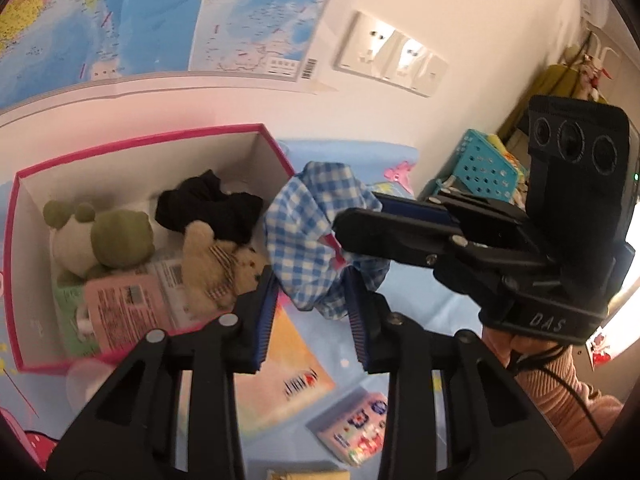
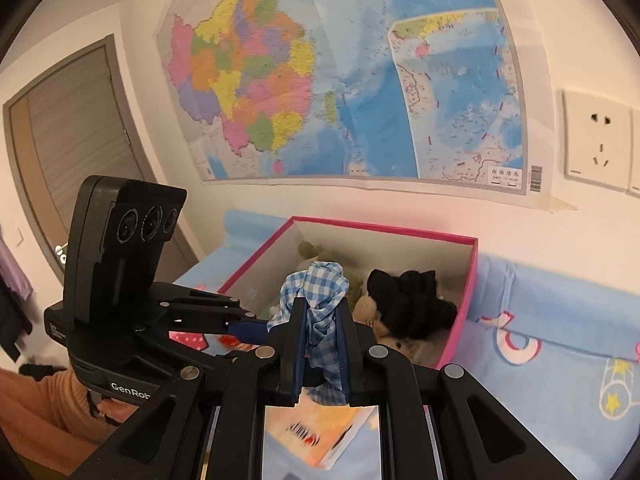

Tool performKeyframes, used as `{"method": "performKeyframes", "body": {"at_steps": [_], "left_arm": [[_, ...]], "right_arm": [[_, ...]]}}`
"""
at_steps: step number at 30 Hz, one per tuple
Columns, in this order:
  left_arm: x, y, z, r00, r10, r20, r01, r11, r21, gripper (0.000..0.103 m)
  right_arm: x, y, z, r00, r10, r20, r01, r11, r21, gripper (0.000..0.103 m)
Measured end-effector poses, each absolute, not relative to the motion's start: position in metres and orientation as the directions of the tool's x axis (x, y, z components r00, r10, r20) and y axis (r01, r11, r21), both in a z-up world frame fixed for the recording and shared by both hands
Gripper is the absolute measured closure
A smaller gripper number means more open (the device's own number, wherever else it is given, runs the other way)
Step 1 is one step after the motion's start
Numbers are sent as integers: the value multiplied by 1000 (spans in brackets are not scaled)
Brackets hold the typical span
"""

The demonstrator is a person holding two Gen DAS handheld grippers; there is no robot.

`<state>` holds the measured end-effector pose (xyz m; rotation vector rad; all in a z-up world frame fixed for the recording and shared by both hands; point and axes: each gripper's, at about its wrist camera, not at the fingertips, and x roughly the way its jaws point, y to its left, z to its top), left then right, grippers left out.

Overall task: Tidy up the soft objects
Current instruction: 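Carry the scrunchie over the pink box and open the right gripper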

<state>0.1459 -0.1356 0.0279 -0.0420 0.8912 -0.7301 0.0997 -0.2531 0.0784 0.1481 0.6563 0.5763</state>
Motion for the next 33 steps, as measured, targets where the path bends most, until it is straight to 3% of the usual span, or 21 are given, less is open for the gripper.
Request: {"method": "performKeyframes", "body": {"at_steps": [14,19,33], "left_arm": [[177,-157,4,445,-445,-777,491,847,-204,67],[176,-155,2,460,-411,-787,481,861,-169,55],[121,-132,12,487,-481,-729,559,813,-163,53]], "right_arm": [[150,-264,44,618,496,-609,-371,868,330,85],[154,-265,37,621,442,-647,-322,897,304,70],[106,-279,44,645,434,-630,-316,901,298,59]]}}
